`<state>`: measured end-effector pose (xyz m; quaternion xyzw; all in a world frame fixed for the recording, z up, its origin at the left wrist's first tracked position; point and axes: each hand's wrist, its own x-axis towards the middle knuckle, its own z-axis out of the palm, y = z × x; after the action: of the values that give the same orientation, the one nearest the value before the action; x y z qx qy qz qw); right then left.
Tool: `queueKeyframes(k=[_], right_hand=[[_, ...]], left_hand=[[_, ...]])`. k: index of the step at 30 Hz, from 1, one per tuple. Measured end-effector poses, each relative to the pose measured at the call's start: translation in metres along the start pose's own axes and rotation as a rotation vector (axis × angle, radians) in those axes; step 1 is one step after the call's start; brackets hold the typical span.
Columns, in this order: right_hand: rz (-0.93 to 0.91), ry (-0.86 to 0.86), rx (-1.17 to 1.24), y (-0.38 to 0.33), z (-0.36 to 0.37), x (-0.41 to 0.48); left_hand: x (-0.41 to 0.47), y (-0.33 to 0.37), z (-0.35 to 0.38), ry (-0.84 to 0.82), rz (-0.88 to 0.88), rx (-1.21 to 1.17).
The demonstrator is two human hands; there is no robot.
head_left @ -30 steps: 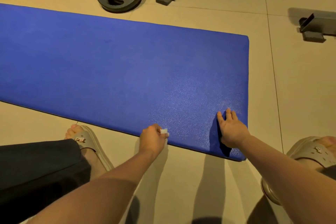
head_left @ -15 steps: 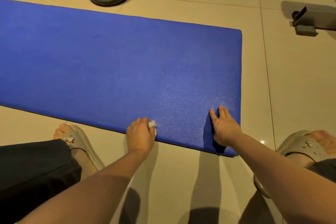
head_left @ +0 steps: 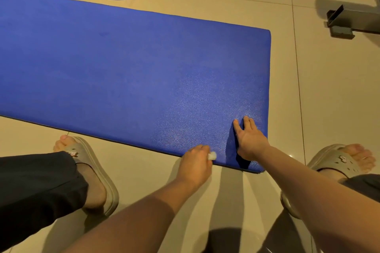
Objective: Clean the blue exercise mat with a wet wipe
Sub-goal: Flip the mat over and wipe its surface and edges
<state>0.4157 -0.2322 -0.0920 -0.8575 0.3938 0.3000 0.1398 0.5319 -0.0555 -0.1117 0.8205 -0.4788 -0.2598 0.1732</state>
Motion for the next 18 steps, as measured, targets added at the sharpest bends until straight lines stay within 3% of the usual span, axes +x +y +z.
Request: queueKeyframes(k=[5, 8, 13, 18], right_hand=[[0.011, -0.006, -0.011, -0.004, -0.002, 0.0], [0.03, -0.039, -0.009, -0.007, -0.005, 0.001], [0.079, -0.054, 0.022, -0.016, -0.005, 0.002], [0.12, -0.058, 0.031, -0.022, -0.006, 0.0]], left_hand=[[-0.009, -0.072, -0.036, 0.318, -0.452, -0.25], [-0.011, -0.071, -0.029, 0.35, -0.458, -0.312], [-0.008, -0.008, 0.027, 0.091, -0.284, -0.472], [-0.002, -0.015, 0.024, 0.194, -0.374, -0.547]])
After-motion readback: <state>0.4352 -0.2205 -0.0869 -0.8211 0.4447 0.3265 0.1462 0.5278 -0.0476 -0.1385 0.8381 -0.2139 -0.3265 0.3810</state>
